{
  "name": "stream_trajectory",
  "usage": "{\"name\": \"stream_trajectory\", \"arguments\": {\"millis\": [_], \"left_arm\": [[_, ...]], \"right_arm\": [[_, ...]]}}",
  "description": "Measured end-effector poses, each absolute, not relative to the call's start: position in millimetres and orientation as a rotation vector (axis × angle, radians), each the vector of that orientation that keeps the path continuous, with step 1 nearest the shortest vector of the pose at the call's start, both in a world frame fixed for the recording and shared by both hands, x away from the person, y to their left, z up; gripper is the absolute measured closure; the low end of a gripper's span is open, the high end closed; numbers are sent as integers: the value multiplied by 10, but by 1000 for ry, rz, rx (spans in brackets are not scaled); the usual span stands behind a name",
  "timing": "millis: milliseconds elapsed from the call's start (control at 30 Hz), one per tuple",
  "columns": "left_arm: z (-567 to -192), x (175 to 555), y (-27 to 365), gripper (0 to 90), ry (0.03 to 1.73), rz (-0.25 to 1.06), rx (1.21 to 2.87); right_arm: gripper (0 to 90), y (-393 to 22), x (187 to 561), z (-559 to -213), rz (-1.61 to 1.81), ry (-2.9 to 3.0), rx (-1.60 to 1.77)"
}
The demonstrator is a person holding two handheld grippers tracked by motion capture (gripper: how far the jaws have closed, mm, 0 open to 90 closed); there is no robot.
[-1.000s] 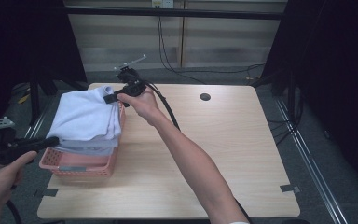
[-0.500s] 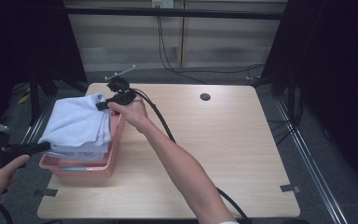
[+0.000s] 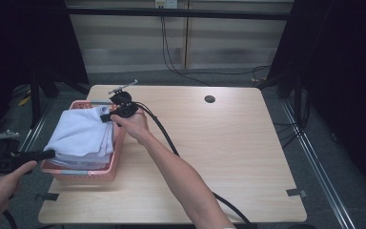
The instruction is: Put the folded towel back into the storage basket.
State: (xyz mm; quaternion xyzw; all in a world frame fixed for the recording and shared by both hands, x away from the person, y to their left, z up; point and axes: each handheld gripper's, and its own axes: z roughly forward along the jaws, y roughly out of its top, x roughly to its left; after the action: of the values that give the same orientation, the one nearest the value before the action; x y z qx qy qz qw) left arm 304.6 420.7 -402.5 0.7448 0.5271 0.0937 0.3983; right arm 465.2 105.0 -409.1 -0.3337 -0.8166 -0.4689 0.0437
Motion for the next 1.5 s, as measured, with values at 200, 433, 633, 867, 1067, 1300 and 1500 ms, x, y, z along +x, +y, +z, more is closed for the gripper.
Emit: {"name": "stream_trajectory", "arguments": {"millis": [200, 433, 633, 867, 1067, 1300, 1500], "left_arm": [[-4122, 3068, 4193, 750, 1357, 229, 1899], [-4137, 3007, 4130, 493, 1350, 272, 1933], [-4054, 2971, 4025, 419, 1300, 283, 1921], [-3991, 2922, 3767, 466, 1230, 294, 1885], [-3992, 2822, 3387, 517, 1160, 313, 1908], [-4065, 2817, 2766, 455, 1130, 277, 1915], [-4048, 2744, 2343, 425, 1065, 323, 1913]], "right_arm": [[724, 1076, 4651, -4234, -1404, -2496, -1045], [425, 1044, 4695, -4340, -1377, -2536, -1066], [388, 927, 4695, -4201, -1449, -2508, -1037], [415, 646, 4608, -4123, -1517, -2505, -978], [420, 261, 4501, -4099, -1537, -2531, -947], [425, -357, 4228, -4140, -1585, -2529, -971], [416, -789, 3969, -4204, -1585, -2567, -993]]}}
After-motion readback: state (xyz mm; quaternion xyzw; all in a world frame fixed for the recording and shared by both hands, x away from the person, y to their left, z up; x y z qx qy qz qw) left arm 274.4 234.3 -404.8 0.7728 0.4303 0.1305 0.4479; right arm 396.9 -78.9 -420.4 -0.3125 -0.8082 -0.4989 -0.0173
